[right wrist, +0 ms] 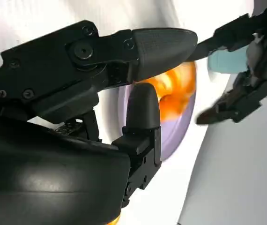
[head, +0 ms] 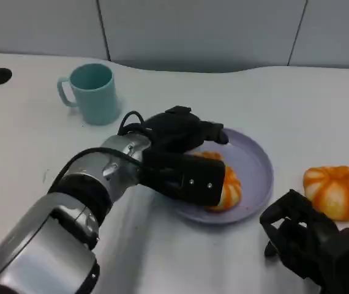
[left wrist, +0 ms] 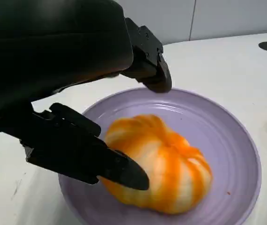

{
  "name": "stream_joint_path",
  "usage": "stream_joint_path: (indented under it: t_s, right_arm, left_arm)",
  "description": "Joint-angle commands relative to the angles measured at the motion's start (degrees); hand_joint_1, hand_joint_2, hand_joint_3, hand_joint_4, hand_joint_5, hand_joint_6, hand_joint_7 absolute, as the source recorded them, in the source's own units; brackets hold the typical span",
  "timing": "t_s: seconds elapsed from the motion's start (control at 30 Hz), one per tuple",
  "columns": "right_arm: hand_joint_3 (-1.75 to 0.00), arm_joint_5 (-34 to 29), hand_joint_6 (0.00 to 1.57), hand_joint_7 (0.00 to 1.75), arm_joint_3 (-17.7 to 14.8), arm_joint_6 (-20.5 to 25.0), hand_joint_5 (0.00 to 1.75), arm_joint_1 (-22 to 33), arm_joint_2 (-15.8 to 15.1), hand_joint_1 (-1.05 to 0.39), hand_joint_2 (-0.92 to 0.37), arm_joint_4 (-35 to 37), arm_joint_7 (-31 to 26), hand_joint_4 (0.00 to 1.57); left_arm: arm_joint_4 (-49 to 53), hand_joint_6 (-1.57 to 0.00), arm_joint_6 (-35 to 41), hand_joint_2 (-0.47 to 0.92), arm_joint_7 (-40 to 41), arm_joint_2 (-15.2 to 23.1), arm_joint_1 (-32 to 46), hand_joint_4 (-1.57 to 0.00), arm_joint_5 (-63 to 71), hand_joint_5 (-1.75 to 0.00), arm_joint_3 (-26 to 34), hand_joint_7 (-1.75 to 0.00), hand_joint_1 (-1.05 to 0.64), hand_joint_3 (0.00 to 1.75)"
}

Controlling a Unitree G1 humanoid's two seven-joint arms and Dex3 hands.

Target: Grasp the bread from the table and place it into the plate.

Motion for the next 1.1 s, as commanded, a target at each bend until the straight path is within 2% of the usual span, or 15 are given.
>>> stream_joint_path:
  t_s: [0.03,0.23,0.47,0.63,0.7,0.8,0.87,0.97,1.07,1.1]
  right_arm:
    - [-0.34,-0.7,0.35,1.75,-0.4,0.2,1.75,0.3,-0.7,-0.28,-0.92,-0.6,-0.9,0.54]
    - [-0.35,-0.7,0.35,1.75,-0.3,-0.3,1.75,0.1,-1.1,-0.28,-0.92,-0.2,-0.5,0.53]
    - [-0.35,-0.1,0.36,1.75,-0.7,-0.5,1.75,0.1,-1.2,-0.28,-0.92,-0.2,0.2,0.55]
    - [-0.36,0.4,0.36,1.75,-1.1,0.5,1.75,0.0,-1.3,-0.27,-0.92,-0.6,0.6,0.55]
    - [-0.36,0.0,0.36,1.75,-1.0,-0.4,1.75,-0.1,-1.5,-0.27,-0.92,-0.2,0.4,0.54]
    - [-0.35,-0.7,0.37,1.75,-1.0,-1.0,1.75,-0.1,-1.7,-0.27,-0.92,0.1,-0.1,0.54]
    - [-0.35,0.2,0.37,1.75,-1.4,-0.8,1.75,-0.1,-1.5,-0.27,-0.92,0.1,0.3,0.54]
    - [-0.36,0.9,0.37,1.75,-1.7,-1.2,1.75,-0.3,-1.7,-0.25,-0.92,0.6,1.0,0.55]
    - [-0.36,0.9,0.37,1.75,-1.8,-1.2,1.75,-0.6,-1.8,-0.24,-0.92,0.9,1.5,0.57]
    - [-0.36,0.8,0.37,1.75,-1.8,-1.2,1.75,-0.7,-1.7,-0.24,-0.92,0.9,1.4,0.57]
  left_arm:
    - [0.8,-0.07,0.0,0.92,-0.5,1.1,-1.8,0.00,0.1,-0.01,0.0,0.00,-0.86,0.03]
    - [0.7,-0.05,0.7,0.92,-1.6,1.4,-2.0,0.00,-1.3,0.00,1.1,0.00,-0.86,0.04]
    - [-2.1,-0.10,-4.0,0.91,-8.6,4.8,1.0,0.00,-12.9,0.00,11.2,-0.03,-0.78,0.02]
    - [-6.9,-0.08,-5.1,0.92,-21.6,6.9,6.8,0.00,-27.2,0.00,21.4,-0.01,-0.76,0.01]
    - [-10.7,-0.08,-2.4,0.91,-31.3,6.9,11.1,-0.02,-37.5,-0.01,27.8,-0.01,-0.71,0.01]
    - [-18.1,-0.09,1.9,0.92,-40.2,7.2,18.1,-0.09,-48.3,-0.05,33.9,-0.01,-0.76,0.04]
    - [-24.9,-0.09,9.5,0.92,-45.8,7.5,23.5,-0.10,-56.9,-0.06,38.2,-0.01,-0.78,0.06]
    - [-33.6,-0.12,18.2,0.92,-48.8,8.0,30.0,-0.14,-64.0,-0.08,41.8,-0.02,-0.73,0.07]
    - [-41.7,-0.17,23.7,0.92,-47.5,8.3,37.2,-0.20,-68.1,-0.12,44.5,-0.03,-0.71,0.13]
    - [-43.8,-0.22,25.3,0.92,-46.7,8.3,38.9,-0.27,-69.0,-0.16,45.1,-0.05,-0.69,0.13]
